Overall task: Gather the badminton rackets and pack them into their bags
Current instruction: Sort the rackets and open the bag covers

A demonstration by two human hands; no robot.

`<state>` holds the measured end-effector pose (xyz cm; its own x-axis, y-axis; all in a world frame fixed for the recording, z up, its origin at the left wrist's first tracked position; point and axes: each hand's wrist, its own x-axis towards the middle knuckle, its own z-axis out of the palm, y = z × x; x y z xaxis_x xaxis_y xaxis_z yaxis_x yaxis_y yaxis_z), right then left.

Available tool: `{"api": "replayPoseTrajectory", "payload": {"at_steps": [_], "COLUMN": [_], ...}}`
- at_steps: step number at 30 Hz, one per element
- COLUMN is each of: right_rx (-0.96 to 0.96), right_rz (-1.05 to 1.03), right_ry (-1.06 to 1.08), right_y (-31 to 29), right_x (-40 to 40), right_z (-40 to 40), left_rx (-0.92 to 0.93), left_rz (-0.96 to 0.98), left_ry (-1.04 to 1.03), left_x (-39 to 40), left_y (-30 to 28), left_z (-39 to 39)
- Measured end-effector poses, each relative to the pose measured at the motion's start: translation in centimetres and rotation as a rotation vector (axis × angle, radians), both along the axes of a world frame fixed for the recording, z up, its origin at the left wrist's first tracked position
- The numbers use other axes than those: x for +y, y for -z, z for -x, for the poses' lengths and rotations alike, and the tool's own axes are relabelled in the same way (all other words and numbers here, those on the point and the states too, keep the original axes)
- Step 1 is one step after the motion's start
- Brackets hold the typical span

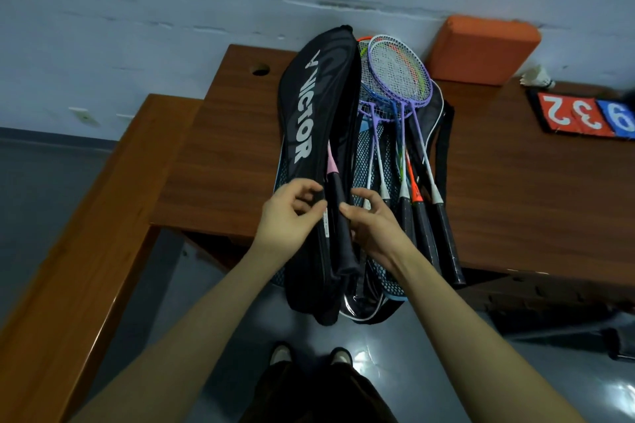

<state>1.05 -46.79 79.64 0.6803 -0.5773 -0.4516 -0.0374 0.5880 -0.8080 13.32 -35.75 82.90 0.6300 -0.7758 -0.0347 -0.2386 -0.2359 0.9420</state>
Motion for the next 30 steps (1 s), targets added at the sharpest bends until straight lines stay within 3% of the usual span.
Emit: {"api": "replayPoseTrajectory", "payload": {"at_steps": [5,9,15,24,30], "right_rx": [0.039,0.109,0.171,0.287,0.458], "right_rz": [0.045,0.098,0.136,0.243,0.511], "right_ry": [0.042,0.066,0.014,0.038,-0.031], "right_y": [-0.1,0.5,1.0,1.6,1.9], "right_x": [0.4,0.9,1.8,1.6,-0.1], "right_z": [-1.1,-1.3,-0.7,-0.2,1.0], "left_rx": [-0.239,-0.379,-0.301,-0.376,-0.305], "left_rz": [-0.156,-0.188,-0.133,-0.164,-0.256], "left_ry": [0.259,0.255,0.078,0.358,0.076], "left_x": [2.8,4.0,4.1,4.4,2.6], "left_y": [0.2,1.2,3.3,5.1,6.6], "left_z": [1.0,2.0,2.7,1.7,1.9]}}
